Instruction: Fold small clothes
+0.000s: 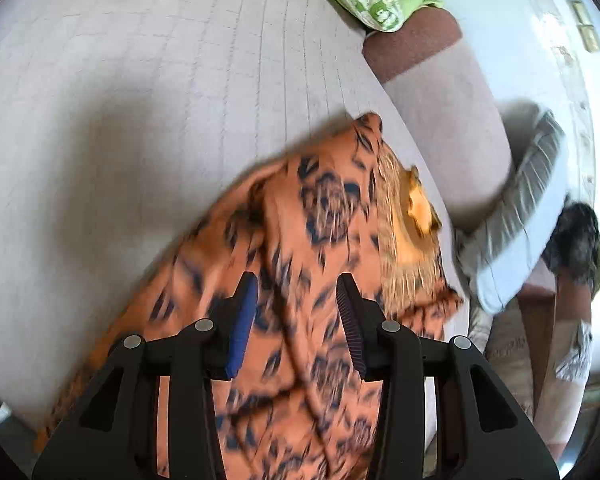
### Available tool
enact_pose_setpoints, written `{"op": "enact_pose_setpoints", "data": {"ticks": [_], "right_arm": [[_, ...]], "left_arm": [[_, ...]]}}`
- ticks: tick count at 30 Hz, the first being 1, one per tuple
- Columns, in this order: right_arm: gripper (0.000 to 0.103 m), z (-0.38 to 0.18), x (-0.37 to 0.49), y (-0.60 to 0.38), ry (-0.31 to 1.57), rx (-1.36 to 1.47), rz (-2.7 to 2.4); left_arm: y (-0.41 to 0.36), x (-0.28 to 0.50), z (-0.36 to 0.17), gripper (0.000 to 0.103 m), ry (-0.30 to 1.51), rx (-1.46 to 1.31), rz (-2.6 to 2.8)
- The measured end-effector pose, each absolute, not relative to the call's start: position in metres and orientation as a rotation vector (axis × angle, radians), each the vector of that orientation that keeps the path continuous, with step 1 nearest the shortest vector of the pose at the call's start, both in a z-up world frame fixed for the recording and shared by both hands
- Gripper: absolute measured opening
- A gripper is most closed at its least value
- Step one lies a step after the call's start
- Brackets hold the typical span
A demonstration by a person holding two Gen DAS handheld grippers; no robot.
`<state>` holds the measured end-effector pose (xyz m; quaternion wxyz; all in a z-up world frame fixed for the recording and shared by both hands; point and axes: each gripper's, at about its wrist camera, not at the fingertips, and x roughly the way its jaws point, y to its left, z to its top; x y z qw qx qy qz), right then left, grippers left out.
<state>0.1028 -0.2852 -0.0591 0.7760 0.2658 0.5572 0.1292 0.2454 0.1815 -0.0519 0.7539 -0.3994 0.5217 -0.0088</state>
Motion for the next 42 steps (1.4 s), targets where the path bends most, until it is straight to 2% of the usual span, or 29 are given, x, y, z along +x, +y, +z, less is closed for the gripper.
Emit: {"op": "enact_pose_setpoints", "data": {"ticks": [6, 7, 8, 10, 14, 18, 22, 24, 25, 26, 30, 31, 34, 39, 42], "right_arm": [[0.006, -0.072, 0.107, -0.297, 1.24, 0.578, 0.228], [0.006, -0.069, 0.107, -0.295, 1.238, 0.545, 0.229], [0.006, -0.069, 0.108, -0.292, 1.242, 0.52, 0.225], [0.006, -0.073, 0.111, -0.283, 1.261, 0.474, 0.216], [0.006, -0.055, 0.109, -0.283, 1.207, 0.461, 0.214], [0.006, -0.068, 0.114, -0.28, 1.276, 0.393, 0.159], [0.006, -0.067, 0.113, -0.283, 1.259, 0.413, 0.173], [0.006, -0.066, 0.113, -0.289, 1.247, 0.45, 0.177], [0.006, -0.07, 0.113, -0.291, 1.257, 0.473, 0.176], [0.006, -0.076, 0.114, -0.293, 1.278, 0.502, 0.179], [0.006, -0.075, 0.112, -0.301, 1.263, 0.572, 0.193], [0.007, -0.072, 0.109, -0.302, 1.251, 0.576, 0.2], [0.01, -0.068, 0.1, -0.302, 1.251, 0.6, 0.222], [0.012, -0.068, 0.084, -0.299, 1.268, 0.634, 0.238], [0.016, -0.067, 0.072, -0.292, 1.247, 0.631, 0.261]], "left_arm": [[0.18, 0.283, -0.091, 0.039, 1.155, -0.87, 0.026], [0.183, 0.284, -0.095, 0.03, 1.143, -0.861, 0.046], [0.186, 0.285, -0.098, 0.012, 1.137, -0.862, 0.074], [0.19, 0.283, -0.094, 0.009, 1.131, -0.869, 0.071], [0.191, 0.277, -0.067, 0.009, 1.046, -0.808, 0.051], [0.172, 0.297, -0.097, 0.009, 1.213, -0.642, 0.106], [0.172, 0.29, -0.084, 0.01, 1.165, -0.632, 0.115], [0.173, 0.282, -0.073, 0.016, 1.123, -0.605, 0.137], [0.173, 0.276, -0.068, 0.025, 1.106, -0.583, 0.147], [0.173, 0.271, -0.065, 0.028, 1.098, -0.567, 0.148], [0.164, 0.228, -0.045, 0.028, 1.04, -0.51, 0.126], [0.161, 0.216, -0.041, 0.032, 1.023, -0.503, 0.123], [0.144, 0.17, -0.043, 0.055, 0.974, -0.511, 0.106], [0.107, 0.116, -0.07, 0.055, 1.027, -0.527, -0.003], [0.082, 0.096, -0.076, 0.055, 1.034, -0.477, -0.074]]}}
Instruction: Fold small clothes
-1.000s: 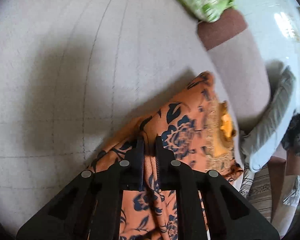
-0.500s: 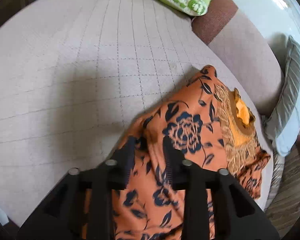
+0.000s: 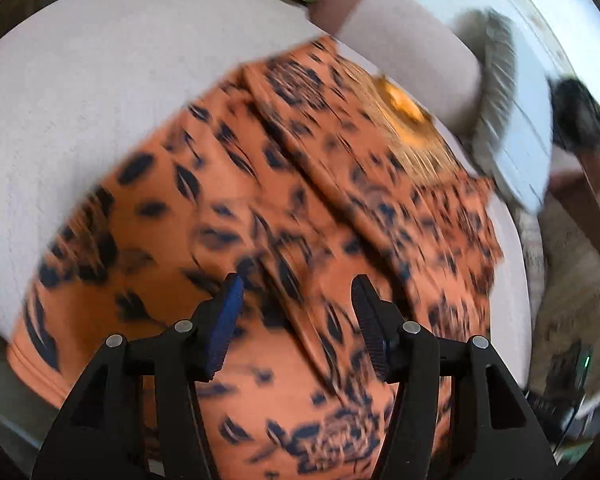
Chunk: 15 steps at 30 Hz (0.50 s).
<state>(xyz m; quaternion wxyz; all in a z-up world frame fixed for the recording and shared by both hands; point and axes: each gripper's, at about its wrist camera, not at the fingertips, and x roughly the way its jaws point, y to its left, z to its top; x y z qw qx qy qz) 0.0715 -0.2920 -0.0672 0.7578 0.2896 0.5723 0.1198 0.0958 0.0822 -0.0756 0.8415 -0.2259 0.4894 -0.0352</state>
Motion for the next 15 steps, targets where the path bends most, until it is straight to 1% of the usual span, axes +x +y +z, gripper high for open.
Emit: {"op": "enact_pose_setpoints", "data": {"ticks": [2, 3, 5, 7, 8, 10, 14, 15], "right_arm": [[0.02, -0.068, 0.063, -0.284, 1.24, 0.628, 0.274], [0.023, -0.068, 0.06, -0.281, 1.236, 0.643, 0.293], [0.03, -0.07, 0.053, -0.267, 1.225, 0.683, 0.369], [0.043, -0.074, 0.05, -0.252, 1.24, 0.685, 0.415], [0.045, -0.076, 0.05, -0.247, 1.251, 0.677, 0.422], [0.045, -0.086, 0.053, -0.236, 1.291, 0.64, 0.393], [0.044, -0.086, 0.061, -0.227, 1.264, 0.588, 0.36], [0.037, -0.085, 0.062, -0.224, 1.255, 0.566, 0.344]], "left_arm": [[0.069, 0.09, -0.072, 0.055, 1.016, -0.443, -0.092], [0.064, 0.089, -0.07, 0.055, 1.004, -0.423, -0.101], [0.057, 0.09, -0.07, 0.055, 1.006, -0.399, -0.11], [0.052, 0.09, -0.071, 0.055, 1.009, -0.386, -0.114], [0.051, 0.09, -0.072, 0.055, 1.008, -0.382, -0.113], [0.05, 0.088, -0.074, 0.055, 1.004, -0.362, -0.108], [0.049, 0.087, -0.078, 0.055, 1.012, -0.342, -0.102], [0.049, 0.088, -0.079, 0.055, 1.014, -0.344, -0.098]]}}
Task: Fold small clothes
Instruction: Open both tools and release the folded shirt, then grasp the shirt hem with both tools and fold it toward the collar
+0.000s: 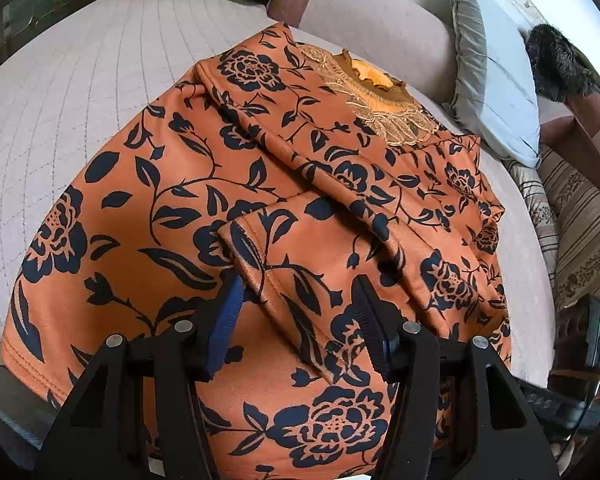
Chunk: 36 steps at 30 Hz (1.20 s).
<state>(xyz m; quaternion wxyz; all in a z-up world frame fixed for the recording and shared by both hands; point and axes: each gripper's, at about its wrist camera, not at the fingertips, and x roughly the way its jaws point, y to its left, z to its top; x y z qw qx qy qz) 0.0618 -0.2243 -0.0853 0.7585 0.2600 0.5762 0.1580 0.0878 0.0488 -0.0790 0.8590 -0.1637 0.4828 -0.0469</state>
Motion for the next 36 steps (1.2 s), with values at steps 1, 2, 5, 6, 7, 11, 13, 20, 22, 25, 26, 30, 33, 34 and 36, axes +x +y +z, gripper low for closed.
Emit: {"op": "enact_pose_setpoints", "data": {"ticks": [1, 2, 5, 6, 7, 11, 13, 20, 22, 25, 26, 30, 33, 34, 36], "right_arm": [[0.024, -0.085, 0.061, -0.221, 1.252, 0.529, 0.314], [0.019, -0.084, 0.062, -0.22, 1.252, 0.503, 0.29], [0.01, -0.078, 0.057, -0.22, 1.234, 0.466, 0.256], [0.009, -0.073, 0.054, -0.217, 1.232, 0.422, 0.255], [0.008, -0.068, 0.052, -0.216, 1.228, 0.397, 0.257], [0.008, -0.05, 0.039, -0.216, 1.194, 0.4, 0.307], [0.008, -0.071, 0.041, -0.207, 1.289, 0.366, 0.329], [0.013, -0.043, 0.022, -0.232, 1.189, 0.508, 0.367], [0.022, -0.035, 0.011, -0.241, 1.15, 0.544, 0.393], [0.047, -0.015, 0.003, -0.245, 1.04, 0.61, 0.489], [0.053, -0.006, 0.001, -0.247, 0.997, 0.614, 0.52], [0.072, 0.006, 0.005, -0.242, 0.983, 0.657, 0.622], [0.07, 0.007, 0.013, -0.249, 0.989, 0.678, 0.565], [0.068, 0.01, 0.015, -0.253, 0.978, 0.669, 0.533], [0.068, 0.021, 0.023, -0.262, 0.942, 0.628, 0.435]], "left_arm": [[0.049, 0.088, -0.08, 0.055, 1.016, -0.345, -0.094], [0.05, 0.089, -0.08, 0.055, 1.017, -0.345, -0.087], [0.05, 0.089, -0.08, 0.055, 1.013, -0.325, -0.059], [0.05, 0.089, -0.081, 0.055, 1.013, -0.321, -0.054], [0.051, 0.089, -0.081, 0.055, 1.014, -0.324, -0.053], [0.055, 0.092, -0.081, 0.055, 1.013, -0.338, -0.055], [0.055, 0.094, -0.082, 0.055, 1.021, -0.347, -0.057], [0.051, 0.093, -0.074, 0.055, 0.991, -0.328, -0.075], [0.051, 0.092, -0.07, 0.055, 0.98, -0.339, -0.09], [0.049, 0.09, -0.058, 0.055, 0.929, -0.355, -0.137], [0.047, 0.089, -0.053, 0.055, 0.907, -0.344, -0.15], [0.042, 0.084, -0.038, 0.062, 0.854, -0.302, -0.179], [0.043, 0.09, -0.029, 0.062, 0.874, -0.301, -0.19], [0.044, 0.091, -0.026, 0.062, 0.873, -0.301, -0.192], [0.047, 0.099, -0.017, 0.062, 0.861, -0.302, -0.179]]}}
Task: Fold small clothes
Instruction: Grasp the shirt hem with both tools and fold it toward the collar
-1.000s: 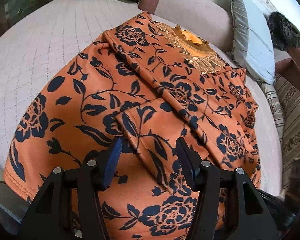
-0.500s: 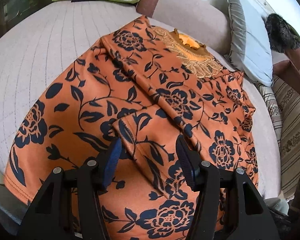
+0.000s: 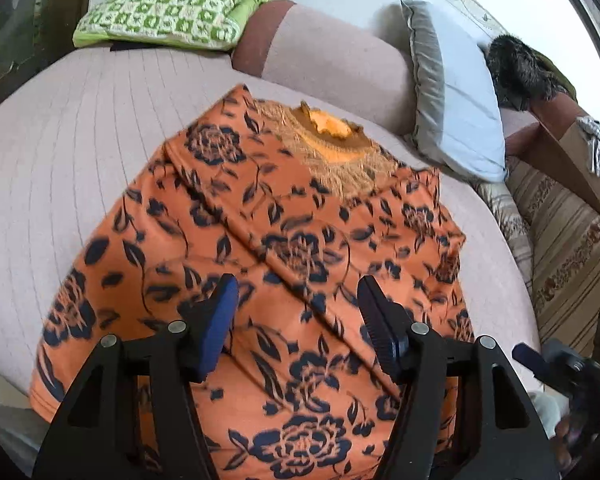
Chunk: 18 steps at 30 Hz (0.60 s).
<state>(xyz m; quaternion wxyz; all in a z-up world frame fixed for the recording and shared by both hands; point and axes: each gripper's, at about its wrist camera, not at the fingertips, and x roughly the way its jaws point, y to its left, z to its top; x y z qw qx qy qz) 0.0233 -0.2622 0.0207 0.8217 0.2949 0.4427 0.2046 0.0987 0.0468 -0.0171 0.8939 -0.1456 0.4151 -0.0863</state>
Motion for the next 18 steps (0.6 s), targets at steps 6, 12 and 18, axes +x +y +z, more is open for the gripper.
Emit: {"op": "enact_pose_setpoints", "data": {"ticks": [6, 12, 18], "right_arm": [[0.068, 0.026, 0.083, -0.276, 1.015, 0.51, 0.287], [0.06, 0.016, 0.157, -0.281, 1.109, 0.509, 0.358], [0.06, -0.01, 0.251, -0.328, 1.103, 0.521, 0.307]], "left_arm": [[0.053, 0.157, 0.001, 0.062, 0.869, -0.27, -0.068], [0.08, 0.238, -0.009, 0.062, 0.857, -0.337, -0.012], [0.1, 0.341, -0.04, 0.062, 0.981, -0.35, -0.028]]}}
